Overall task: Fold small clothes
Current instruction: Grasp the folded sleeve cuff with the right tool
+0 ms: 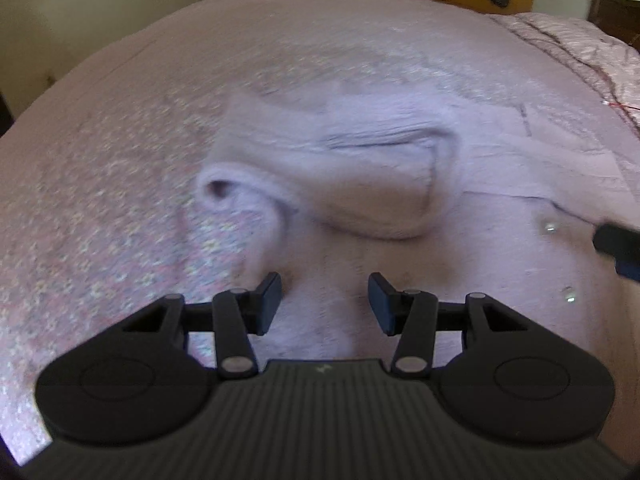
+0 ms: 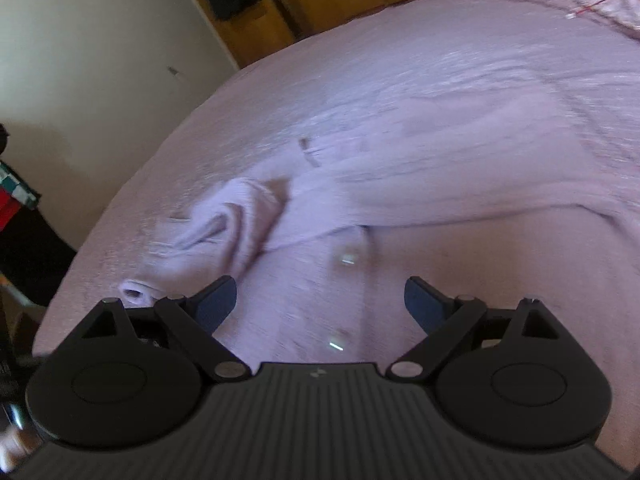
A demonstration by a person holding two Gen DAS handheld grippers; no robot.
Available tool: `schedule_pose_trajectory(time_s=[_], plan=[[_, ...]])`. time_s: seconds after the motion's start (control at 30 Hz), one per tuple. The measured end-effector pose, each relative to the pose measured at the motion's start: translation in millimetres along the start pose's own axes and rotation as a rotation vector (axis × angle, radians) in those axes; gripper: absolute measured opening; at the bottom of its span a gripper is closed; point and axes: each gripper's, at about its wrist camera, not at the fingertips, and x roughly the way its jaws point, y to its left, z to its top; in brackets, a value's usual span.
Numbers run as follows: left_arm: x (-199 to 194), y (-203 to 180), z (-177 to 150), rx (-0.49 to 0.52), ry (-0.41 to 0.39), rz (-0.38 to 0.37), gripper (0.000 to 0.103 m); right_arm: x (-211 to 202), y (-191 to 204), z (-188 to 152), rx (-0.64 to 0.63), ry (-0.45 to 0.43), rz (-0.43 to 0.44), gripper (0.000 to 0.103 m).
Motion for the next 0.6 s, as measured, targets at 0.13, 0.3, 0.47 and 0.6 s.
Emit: schedule_pose_trajectory(time_s=[0.13,0.3,0.47,0.6], plan=[[3.6,10.7,-4.6,-0.030,0.003,-0.036,0.050,35.9,24.9,17.8,-0.021,0.041,0.037,0.095],[3.6,9.8,-5.8,-0.004,0.000,-0.041,0.052,80.8,50.4,36.2,-0.047,0.090,0.054,0.094],[4.2,11.0,-6.9,-0.022,-0.001,-0.052,0.053,108.8,67.0,42.5,-0.081,0.122,0.045,0.089],[2.9,12.0,-8.2,-0.025,-0.002,-0.059,0.054,123.7,74.9,44.5,-0.109,0.151,0.018,0.076]])
